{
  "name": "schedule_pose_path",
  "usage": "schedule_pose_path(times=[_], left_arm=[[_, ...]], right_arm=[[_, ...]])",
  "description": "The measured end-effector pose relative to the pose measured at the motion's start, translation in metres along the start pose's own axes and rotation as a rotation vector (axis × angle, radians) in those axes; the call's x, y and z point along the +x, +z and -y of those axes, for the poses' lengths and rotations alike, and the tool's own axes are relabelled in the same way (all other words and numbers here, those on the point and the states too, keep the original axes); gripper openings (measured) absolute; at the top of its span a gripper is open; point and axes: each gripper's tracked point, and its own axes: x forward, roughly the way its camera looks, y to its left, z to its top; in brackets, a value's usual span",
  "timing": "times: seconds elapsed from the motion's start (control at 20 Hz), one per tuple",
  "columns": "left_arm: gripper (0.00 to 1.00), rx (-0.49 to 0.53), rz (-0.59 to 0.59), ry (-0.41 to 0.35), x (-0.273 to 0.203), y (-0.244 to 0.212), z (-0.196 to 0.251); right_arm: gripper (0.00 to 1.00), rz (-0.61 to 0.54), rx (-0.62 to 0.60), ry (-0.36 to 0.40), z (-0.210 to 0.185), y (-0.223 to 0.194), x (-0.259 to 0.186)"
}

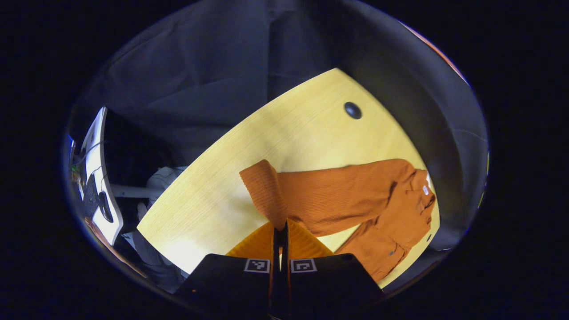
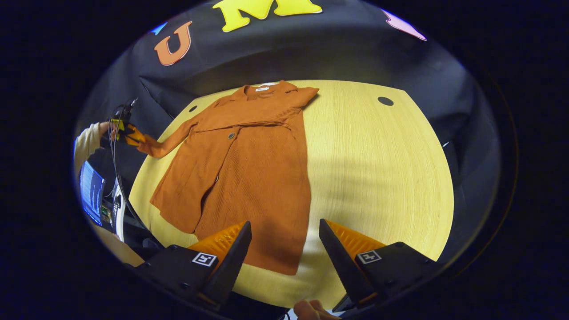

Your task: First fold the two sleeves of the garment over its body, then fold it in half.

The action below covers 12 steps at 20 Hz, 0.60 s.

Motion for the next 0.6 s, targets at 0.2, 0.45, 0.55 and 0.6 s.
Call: schedule_pose_path(times=[0.2, 0.45, 0.55, 0.6], left_arm=[[0.03, 0.137, 0.048, -0.038, -0.02, 0.007, 0.083], [0.03, 0.367, 0.03, -0.084, -0.017, -0.038, 0.201], [0.03, 0.437, 0.025, -0.116, -0.013, -0.065, 0.251], [0.03, 0.466, 0.024, -0.13, -0.009, -0.078, 0.275]], right_arm=[[0.98, 0.021, 0.033, 0.031, 0.006, 0.002, -0.001], [0.98, 0.052, 0.062, 0.039, 0.029, -0.003, -0.011], [0.98, 0.058, 0.093, 0.036, 0.041, -0.007, -0.015], [0.98, 0.066, 0.12, 0.032, 0.049, -0.008, -0.018]])
